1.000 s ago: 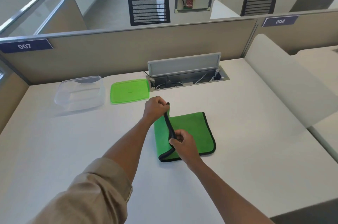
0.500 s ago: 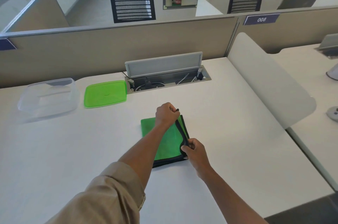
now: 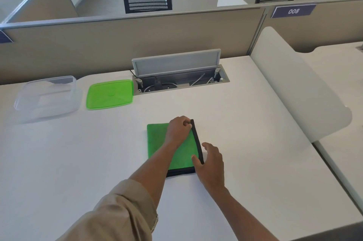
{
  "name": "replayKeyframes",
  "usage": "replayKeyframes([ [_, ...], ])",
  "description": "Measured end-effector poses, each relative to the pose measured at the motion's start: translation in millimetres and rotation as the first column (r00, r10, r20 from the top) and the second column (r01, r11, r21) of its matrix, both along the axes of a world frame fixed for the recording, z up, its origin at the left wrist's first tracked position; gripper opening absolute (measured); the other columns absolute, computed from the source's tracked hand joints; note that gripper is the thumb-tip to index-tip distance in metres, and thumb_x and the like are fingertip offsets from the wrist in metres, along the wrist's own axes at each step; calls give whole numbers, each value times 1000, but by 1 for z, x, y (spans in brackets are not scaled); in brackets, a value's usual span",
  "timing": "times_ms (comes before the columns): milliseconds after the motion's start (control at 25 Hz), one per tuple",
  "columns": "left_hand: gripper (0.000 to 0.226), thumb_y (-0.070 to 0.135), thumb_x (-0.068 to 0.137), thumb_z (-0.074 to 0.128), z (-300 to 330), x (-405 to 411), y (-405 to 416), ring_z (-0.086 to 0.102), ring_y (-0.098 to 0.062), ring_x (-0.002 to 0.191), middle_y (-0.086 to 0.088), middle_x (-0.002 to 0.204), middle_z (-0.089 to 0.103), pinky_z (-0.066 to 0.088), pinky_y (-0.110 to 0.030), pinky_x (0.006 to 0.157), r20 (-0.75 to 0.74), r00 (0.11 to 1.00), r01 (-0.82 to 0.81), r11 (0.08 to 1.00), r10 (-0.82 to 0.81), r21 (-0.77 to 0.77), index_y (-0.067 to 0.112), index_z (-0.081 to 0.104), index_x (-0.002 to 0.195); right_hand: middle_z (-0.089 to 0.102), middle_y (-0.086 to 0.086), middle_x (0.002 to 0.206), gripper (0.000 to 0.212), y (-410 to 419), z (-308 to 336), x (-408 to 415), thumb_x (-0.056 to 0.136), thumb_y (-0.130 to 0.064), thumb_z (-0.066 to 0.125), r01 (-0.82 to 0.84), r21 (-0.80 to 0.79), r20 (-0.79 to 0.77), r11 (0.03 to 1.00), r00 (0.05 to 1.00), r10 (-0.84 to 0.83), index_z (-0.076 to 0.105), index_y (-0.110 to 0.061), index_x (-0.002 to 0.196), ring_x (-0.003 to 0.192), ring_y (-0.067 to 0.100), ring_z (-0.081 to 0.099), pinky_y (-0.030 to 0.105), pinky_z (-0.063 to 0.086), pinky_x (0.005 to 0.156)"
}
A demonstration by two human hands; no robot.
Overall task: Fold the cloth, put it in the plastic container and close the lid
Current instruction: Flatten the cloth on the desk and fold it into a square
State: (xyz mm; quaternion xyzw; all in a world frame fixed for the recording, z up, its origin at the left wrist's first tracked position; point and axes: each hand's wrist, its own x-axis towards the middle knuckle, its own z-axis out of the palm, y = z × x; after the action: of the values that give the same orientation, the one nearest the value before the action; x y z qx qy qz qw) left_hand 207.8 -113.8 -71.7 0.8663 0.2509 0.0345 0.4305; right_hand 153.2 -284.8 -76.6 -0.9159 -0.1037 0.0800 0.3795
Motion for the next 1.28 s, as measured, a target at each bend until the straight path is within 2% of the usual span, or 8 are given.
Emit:
replayKeyframes([
  [80, 32, 22, 92, 61, -4, -6, -2, 61, -21, 103, -4, 110, 66, 49, -31, 84, -17, 989, 146, 965, -145, 216, 14, 64, 123, 54, -4, 130, 50, -2, -1, 2, 83, -31, 63, -121, -110, 91, 987, 987, 131, 51, -23, 131, 115, 19, 50, 37, 45, 96],
  [160, 46, 29, 94, 56, -12, -17, -3, 48, -25, 125, -6, 135, 53, 43, -40, 103, -84, 961, 267, 814, -262, 516, 15, 51, 138, 47, 1, 145, 53, -3, -4, 5, 86, -29, 59, -243, -211, 108, 947, 957, 270, 50, -22, 137, 129, 21, 45, 37, 39, 107],
  [280, 65, 43, 98, 44, -24, -36, -1, 14, -32, 150, -7, 162, 20, 15, -57, 121, -153, 957, 283, 669, -248, 688, 17, 24, 154, 34, 5, 157, 56, -4, -13, 4, 91, -31, 50, -367, -371, 102, 853, 897, 430, 42, -20, 145, 140, 23, 35, 38, 32, 114],
  [440, 81, 57, 97, 33, -33, -54, 2, -9, -31, 153, -10, 166, -4, -3, -59, 121, -184, 976, 214, 658, -115, 722, 12, 4, 158, 29, 4, 159, 54, -5, -18, 1, 97, -34, 41, -399, -506, 113, 765, 849, 517, 37, -18, 149, 146, 29, 26, 48, 26, 117],
  [560, 83, 63, 97, 26, -37, -59, 5, -13, -29, 152, -9, 166, -10, -10, -56, 121, -245, 968, 204, 748, -57, 632, 14, -2, 158, 36, 4, 156, 51, -7, -20, 0, 98, -32, 41, -408, -554, 127, 726, 820, 557, 40, -16, 147, 145, 30, 30, 50, 29, 116],
  [880, 78, 61, 98, 22, -37, -74, 23, -20, -24, 151, -4, 164, -18, -8, -50, 123, -234, 949, 306, 790, -211, 531, 20, -6, 158, 17, -5, 163, 54, -12, -24, 4, 102, -38, 28, -459, -557, 55, 692, 811, 582, 23, -24, 154, 150, 28, 13, 47, 14, 121],
  [1080, 70, 55, 98, 33, -33, -104, 26, -2, -22, 154, -5, 167, 4, 6, -49, 124, -156, 930, 362, 760, -332, 539, 17, 21, 156, 41, 7, 153, 57, -15, -15, 8, 94, -37, 53, -475, -579, 146, 662, 739, 658, 43, -12, 144, 143, 32, 33, 50, 30, 116],
  [1280, 51, 64, 88, 50, -32, -155, 45, 46, -22, 123, -1, 133, 51, 42, -40, 102, -54, 910, 338, 658, -412, 673, 20, 52, 114, 57, 3, 135, 56, -29, -18, 15, 81, -35, 69, -568, -568, 187, 596, 616, 765, 55, -14, 131, 127, 24, 49, 38, 39, 108],
])
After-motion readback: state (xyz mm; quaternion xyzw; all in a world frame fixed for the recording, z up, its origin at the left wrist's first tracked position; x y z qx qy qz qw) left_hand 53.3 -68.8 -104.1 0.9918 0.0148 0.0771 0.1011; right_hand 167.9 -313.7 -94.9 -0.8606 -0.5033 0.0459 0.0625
